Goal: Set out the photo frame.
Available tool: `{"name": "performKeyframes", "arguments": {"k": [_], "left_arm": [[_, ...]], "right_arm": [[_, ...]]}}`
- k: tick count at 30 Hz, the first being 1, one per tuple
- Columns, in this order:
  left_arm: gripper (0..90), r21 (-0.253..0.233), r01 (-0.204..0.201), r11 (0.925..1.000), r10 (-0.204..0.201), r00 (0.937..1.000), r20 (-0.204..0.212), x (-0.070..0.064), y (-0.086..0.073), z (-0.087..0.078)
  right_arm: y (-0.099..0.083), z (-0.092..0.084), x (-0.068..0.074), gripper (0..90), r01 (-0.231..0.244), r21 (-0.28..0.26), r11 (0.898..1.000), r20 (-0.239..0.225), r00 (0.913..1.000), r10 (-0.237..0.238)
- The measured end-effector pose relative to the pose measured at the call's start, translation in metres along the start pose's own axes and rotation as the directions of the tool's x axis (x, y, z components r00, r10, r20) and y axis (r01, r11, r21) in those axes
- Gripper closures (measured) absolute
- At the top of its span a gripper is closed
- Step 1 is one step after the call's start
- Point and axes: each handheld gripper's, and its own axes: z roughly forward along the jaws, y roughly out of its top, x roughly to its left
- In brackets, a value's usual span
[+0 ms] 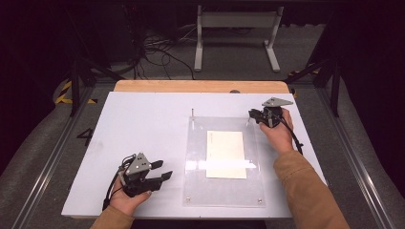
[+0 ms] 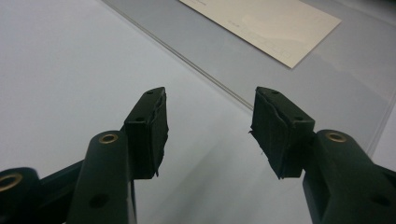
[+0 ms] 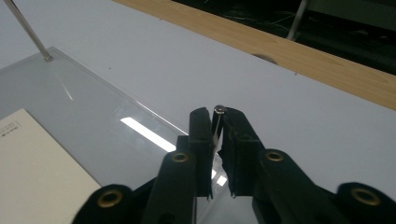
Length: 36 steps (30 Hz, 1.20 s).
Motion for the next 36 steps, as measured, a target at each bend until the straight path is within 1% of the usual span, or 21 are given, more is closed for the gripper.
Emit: {"name": "performKeyframes", "arguments": {"k": [2,4,7,8,11,12,13,15,17,19,20,21,23,26,28,29,30,33,34,35,36], "left_arm": [[45.7,0.001,-0.005,1.0000,0.005,1.0000,0.001,0.000,0.000,0.001],[45.5,0.000,-0.004,1.0000,0.004,1.0000,0.004,-0.002,-0.001,0.001],[45.1,0.003,-0.019,0.9998,0.019,0.9998,0.008,-0.003,-0.001,0.001],[45.0,0.003,-0.012,0.9999,0.011,0.9998,0.014,-0.004,-0.001,0.001],[44.8,0.002,-0.018,0.9998,0.018,0.9997,0.019,-0.004,-0.002,0.000],[44.7,0.000,-0.022,0.9998,0.022,0.9996,0.018,-0.004,-0.002,0.000],[44.7,0.000,-0.022,0.9998,0.022,0.9996,0.018,-0.004,-0.002,0.000],[44.6,0.001,-0.024,0.9997,0.024,0.9996,0.017,-0.004,-0.002,0.000],[44.6,-0.002,-0.019,0.9998,0.019,0.9996,0.021,-0.005,-0.002,0.001],[44.6,0.003,-0.016,0.9999,0.016,0.9996,0.022,-0.005,-0.002,0.002],[44.6,0.003,-0.022,0.9998,0.022,0.9995,0.021,-0.005,-0.002,0.002],[44.6,0.003,-0.018,0.9998,0.018,0.9996,0.022,-0.005,-0.002,0.003],[44.6,0.005,-0.028,0.9996,0.028,0.9993,0.025,-0.005,-0.002,0.003],[44.3,0.007,-0.025,0.9997,0.025,0.9993,0.028,-0.006,-0.001,0.004],[43.8,0.010,-0.040,0.9992,0.039,0.9990,0.022,-0.006,-0.001,0.005],[44.0,0.017,-0.053,0.9984,0.053,0.9984,0.021,-0.007,-0.002,0.006],[44.0,0.020,-0.078,0.9967,0.078,0.9969,0.012,-0.008,-0.002,0.007],[43.8,0.024,-0.144,0.9892,0.145,0.9894,-0.011,-0.011,-0.003,0.010],[43.6,0.022,-0.164,0.9862,0.164,0.9863,-0.014,-0.013,-0.003,0.011],[43.6,0.019,-0.174,0.9846,0.174,0.9846,-0.014,-0.014,-0.003,0.011],[43.5,0.010,-0.193,0.9812,0.193,0.9812,-0.011,-0.015,-0.003,0.012]], "right_arm": [[-0.001,0.001,-0.001,85.1,-0.024,-0.005,1.000,-0.011,0.9996,0.024],[-0.002,0.001,-0.001,85.3,-0.030,-0.014,0.999,-0.009,0.9995,0.029],[-0.007,0.003,-0.004,85.6,-0.055,-0.040,0.998,-0.030,0.9981,0.054],[-0.008,0.003,-0.005,85.6,-0.063,-0.041,0.997,-0.035,0.9975,0.061],[-0.012,0.007,-0.007,85.8,-0.084,-0.056,0.995,-0.048,0.9956,0.081],[-0.014,0.008,-0.010,85.8,-0.097,-0.068,0.993,-0.065,0.9936,0.092],[-0.015,0.009,-0.011,85.9,-0.100,-0.073,0.992,-0.069,0.9930,0.095],[-0.016,0.010,-0.011,86.0,-0.115,-0.080,0.990,-0.072,0.9914,0.110],[-0.017,0.011,-0.011,86.1,-0.117,-0.081,0.990,-0.069,0.9914,0.112],[-0.017,0.013,-0.011,86.2,-0.135,-0.089,0.987,-0.072,0.9890,0.129],[-0.018,0.013,-0.012,86.2,-0.145,-0.093,0.985,-0.078,0.9873,0.138],[-0.019,0.014,-0.014,86.2,-0.155,-0.096,0.983,-0.087,0.9852,0.147],[-0.019,0.015,-0.015,86.2,-0.169,-0.097,0.981,-0.095,0.9825,0.160],[-0.019,0.017,-0.017,86.2,-0.187,-0.102,0.977,-0.102,0.9789,0.177],[-0.019,0.017,-0.018,86.2,-0.196,-0.102,0.975,-0.108,0.9768,0.185],[-0.019,0.018,-0.018,86.2,-0.197,-0.101,0.975,-0.109,0.9764,0.186],[-0.019,0.018,-0.019,86.2,-0.200,-0.102,0.974,-0.110,0.9758,0.189],[-0.019,0.019,-0.019,86.2,-0.215,-0.098,0.972,-0.110,0.9726,0.205],[-0.019,0.019,-0.019,86.2,-0.220,-0.096,0.971,-0.111,0.9715,0.210],[-0.019,0.019,-0.019,86.2,-0.227,-0.095,0.969,-0.111,0.9700,0.216],[-0.018,0.020,-0.020,86.2,-0.232,-0.095,0.968,-0.111,0.9689,0.221]]}}
